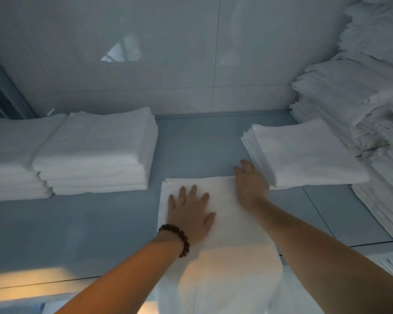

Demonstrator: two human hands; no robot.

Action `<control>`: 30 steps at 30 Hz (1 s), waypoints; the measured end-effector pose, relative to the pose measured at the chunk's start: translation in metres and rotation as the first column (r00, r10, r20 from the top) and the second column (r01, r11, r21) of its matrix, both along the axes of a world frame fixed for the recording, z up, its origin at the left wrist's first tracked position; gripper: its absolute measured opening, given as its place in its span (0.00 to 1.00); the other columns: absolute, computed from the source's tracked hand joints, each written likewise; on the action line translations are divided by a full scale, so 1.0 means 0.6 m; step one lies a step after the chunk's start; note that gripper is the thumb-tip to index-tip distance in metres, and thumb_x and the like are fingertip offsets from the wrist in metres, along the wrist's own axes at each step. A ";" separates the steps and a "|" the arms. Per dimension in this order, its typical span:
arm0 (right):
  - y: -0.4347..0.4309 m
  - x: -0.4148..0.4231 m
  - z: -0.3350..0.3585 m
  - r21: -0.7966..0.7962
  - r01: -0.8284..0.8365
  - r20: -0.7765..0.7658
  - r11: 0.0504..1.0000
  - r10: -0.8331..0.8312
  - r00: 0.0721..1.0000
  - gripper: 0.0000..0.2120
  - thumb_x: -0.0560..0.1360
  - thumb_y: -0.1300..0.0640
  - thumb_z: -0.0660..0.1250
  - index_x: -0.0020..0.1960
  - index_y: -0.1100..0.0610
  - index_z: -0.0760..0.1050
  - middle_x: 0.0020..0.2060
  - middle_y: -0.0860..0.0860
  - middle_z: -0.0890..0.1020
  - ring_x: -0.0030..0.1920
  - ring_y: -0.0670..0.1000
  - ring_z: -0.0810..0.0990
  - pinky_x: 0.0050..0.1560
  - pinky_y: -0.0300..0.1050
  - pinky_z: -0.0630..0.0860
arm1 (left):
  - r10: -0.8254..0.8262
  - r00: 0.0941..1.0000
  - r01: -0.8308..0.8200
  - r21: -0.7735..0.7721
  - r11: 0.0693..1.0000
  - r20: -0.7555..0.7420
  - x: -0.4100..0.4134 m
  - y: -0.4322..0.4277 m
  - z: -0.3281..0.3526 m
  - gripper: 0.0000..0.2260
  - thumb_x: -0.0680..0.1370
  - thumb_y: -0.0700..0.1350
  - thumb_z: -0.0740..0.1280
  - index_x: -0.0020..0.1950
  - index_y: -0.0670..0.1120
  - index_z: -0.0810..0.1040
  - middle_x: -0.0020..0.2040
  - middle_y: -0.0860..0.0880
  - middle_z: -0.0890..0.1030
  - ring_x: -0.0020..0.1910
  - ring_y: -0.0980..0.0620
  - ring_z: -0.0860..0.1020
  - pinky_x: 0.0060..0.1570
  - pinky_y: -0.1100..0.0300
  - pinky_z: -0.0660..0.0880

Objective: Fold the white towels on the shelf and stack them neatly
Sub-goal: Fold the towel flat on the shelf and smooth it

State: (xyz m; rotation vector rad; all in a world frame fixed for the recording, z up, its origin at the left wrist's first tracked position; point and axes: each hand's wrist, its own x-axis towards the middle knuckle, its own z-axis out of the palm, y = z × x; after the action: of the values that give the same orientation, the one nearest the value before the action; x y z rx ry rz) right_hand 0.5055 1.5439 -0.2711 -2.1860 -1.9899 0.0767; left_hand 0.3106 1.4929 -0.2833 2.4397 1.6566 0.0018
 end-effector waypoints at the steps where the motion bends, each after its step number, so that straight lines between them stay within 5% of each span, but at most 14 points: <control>1: -0.010 -0.009 0.007 0.003 -0.023 -0.012 1.000 0.023 1.000 0.22 0.77 0.66 0.52 0.70 0.57 0.63 0.75 0.56 0.55 0.75 0.55 0.51 0.71 0.50 0.59 | 0.012 1.000 -0.013 -0.033 0.999 -0.022 0.000 -0.009 -0.007 0.27 0.78 0.62 0.45 0.76 0.57 0.44 0.78 0.49 0.42 0.75 0.42 0.39 0.72 0.40 0.40; 7: -0.156 -0.057 -0.004 -0.143 -0.107 -0.012 0.984 0.106 0.994 0.25 0.80 0.45 0.46 0.76 0.45 0.46 0.77 0.50 0.42 0.76 0.54 0.37 0.73 0.57 0.36 | 0.056 0.998 -0.052 0.086 0.995 -0.037 -0.007 -0.026 -0.018 0.29 0.74 0.65 0.34 0.75 0.59 0.38 0.77 0.52 0.40 0.75 0.46 0.37 0.70 0.40 0.34; 11: -0.187 -0.053 -0.026 -0.223 -0.084 0.040 0.971 0.095 0.995 0.26 0.78 0.39 0.36 0.75 0.42 0.34 0.76 0.47 0.36 0.75 0.53 0.32 0.73 0.59 0.33 | 0.069 0.996 -0.062 0.120 0.991 -0.051 -0.006 -0.017 -0.026 0.29 0.74 0.65 0.34 0.75 0.60 0.38 0.78 0.52 0.41 0.75 0.46 0.38 0.69 0.41 0.33; 21: -0.037 -0.040 -0.047 -0.123 -0.083 0.051 0.989 0.090 0.995 0.27 0.78 0.38 0.37 0.75 0.41 0.41 0.77 0.47 0.42 0.76 0.52 0.38 0.73 0.59 0.34 | 0.054 0.996 -0.046 0.117 0.992 -0.067 0.005 0.122 -0.024 0.29 0.75 0.65 0.37 0.75 0.59 0.40 0.78 0.51 0.42 0.76 0.45 0.40 0.71 0.39 0.39; 26: 0.028 -0.042 -0.038 -0.033 -0.089 0.037 0.995 0.091 0.995 0.24 0.79 0.43 0.45 0.74 0.44 0.54 0.75 0.51 0.58 0.75 0.53 0.52 0.73 0.61 0.40 | 0.108 0.994 -0.108 0.159 0.981 0.011 0.018 0.166 -0.023 0.26 0.77 0.61 0.44 0.75 0.58 0.51 0.77 0.49 0.52 0.76 0.44 0.46 0.70 0.38 0.39; 30: 0.067 -0.055 -0.045 -0.087 -0.162 0.040 0.983 0.166 0.985 0.25 0.80 0.43 0.42 0.76 0.44 0.47 0.77 0.48 0.47 0.77 0.51 0.43 0.74 0.59 0.38 | 0.106 0.994 -0.100 0.156 0.983 -0.032 0.012 0.189 -0.035 0.29 0.75 0.64 0.36 0.76 0.59 0.45 0.78 0.49 0.46 0.76 0.44 0.43 0.71 0.43 0.37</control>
State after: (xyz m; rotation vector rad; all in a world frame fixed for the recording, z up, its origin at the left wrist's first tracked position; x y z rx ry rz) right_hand 0.4723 1.5841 -0.2979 -2.0856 -2.2282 0.1343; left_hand 0.3179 1.6066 -0.3043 2.4748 1.8635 0.1001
